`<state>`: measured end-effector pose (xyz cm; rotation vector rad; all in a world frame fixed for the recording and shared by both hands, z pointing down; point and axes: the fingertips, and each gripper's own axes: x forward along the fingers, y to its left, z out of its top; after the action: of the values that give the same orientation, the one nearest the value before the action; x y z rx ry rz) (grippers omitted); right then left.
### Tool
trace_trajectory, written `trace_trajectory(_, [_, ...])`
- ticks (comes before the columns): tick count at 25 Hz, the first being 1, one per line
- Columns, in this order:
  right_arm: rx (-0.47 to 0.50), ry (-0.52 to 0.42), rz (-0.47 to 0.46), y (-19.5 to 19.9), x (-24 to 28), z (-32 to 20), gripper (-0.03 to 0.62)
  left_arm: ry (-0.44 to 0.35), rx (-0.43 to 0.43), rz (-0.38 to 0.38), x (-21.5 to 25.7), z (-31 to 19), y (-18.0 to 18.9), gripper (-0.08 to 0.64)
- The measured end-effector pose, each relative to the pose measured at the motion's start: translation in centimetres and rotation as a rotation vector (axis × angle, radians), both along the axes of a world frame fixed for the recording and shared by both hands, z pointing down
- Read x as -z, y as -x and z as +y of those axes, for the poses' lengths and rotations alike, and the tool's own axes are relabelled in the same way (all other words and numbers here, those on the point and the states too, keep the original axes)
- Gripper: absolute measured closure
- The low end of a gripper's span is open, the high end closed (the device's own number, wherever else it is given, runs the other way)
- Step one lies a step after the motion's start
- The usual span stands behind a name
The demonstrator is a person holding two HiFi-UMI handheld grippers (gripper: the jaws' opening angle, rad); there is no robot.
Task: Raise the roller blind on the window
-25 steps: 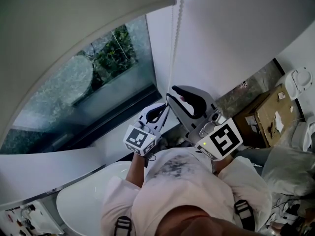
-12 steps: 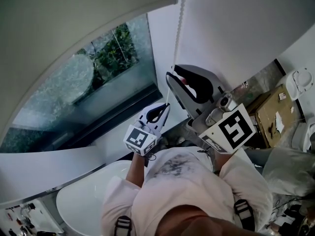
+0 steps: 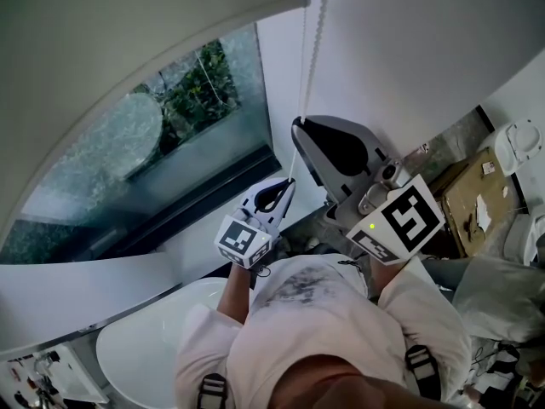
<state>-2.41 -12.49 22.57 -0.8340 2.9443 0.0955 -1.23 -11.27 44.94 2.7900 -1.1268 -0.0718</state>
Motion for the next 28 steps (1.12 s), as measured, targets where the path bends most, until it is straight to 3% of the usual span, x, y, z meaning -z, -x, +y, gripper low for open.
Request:
trace_trajectory(12, [-0.059, -0.049, 0.058, -0.4, -5.1, 0.0, 0.531, 0.075, -0.022, -0.011, -5.0, 0.4, -0.7, 0.554])
trace_trajectory(28, [-0.029, 0.018, 0.098, 0.0, -12.4, 0.7, 0.531, 0.192, -0.032, 0.009, -12.5, 1.2, -0.4, 0.554])
